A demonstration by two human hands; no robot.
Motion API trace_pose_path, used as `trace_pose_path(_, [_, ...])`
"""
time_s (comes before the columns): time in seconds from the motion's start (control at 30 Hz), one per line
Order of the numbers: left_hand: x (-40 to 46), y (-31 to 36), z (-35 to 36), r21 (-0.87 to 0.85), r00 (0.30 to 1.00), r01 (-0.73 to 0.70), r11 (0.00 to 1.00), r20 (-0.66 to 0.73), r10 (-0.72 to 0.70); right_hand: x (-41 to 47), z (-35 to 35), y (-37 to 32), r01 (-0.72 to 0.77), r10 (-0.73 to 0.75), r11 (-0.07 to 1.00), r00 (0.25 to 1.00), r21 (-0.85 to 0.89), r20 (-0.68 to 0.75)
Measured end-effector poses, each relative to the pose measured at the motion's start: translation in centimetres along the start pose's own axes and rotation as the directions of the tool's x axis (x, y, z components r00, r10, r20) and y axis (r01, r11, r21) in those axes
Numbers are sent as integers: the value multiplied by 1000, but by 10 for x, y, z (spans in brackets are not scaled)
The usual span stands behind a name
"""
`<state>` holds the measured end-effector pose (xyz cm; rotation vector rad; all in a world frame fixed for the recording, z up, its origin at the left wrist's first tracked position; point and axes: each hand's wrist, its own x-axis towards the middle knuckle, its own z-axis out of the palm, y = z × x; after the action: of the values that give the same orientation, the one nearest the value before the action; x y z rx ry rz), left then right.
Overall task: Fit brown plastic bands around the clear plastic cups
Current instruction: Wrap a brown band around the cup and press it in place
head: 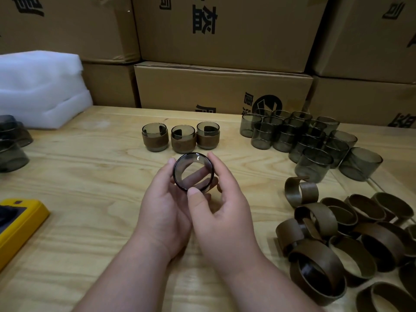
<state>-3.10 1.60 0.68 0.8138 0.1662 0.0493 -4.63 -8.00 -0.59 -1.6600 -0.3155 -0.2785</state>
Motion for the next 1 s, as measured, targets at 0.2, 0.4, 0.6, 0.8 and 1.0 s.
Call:
trace_pose_path(0.2, [-5,-1,3,54,998,10,998,65,-13,1,-1,-1,-16,14,1000,993,-13,-114])
trace_pose_path(0.4, [-10,-1,3,71,984,-22,997,178,9,1,-3,-2,-9,8,1000,971,-6,-241])
trace_pose_path(0.6, [-8,-3,1,77,980,-25,997,200,10,6,-5,1,21,-14,999,958,24,-287])
trace_pose_path(0.8, [-6,-3,2,1,984,-15,1000,179,14,7,-2,0,8,4,999,976,54,-218])
trace_pose_path(1.0, [-3,-1,3,-66,995,-12,998,95,19,5,-2,1,-47,51,998,994,43,-94])
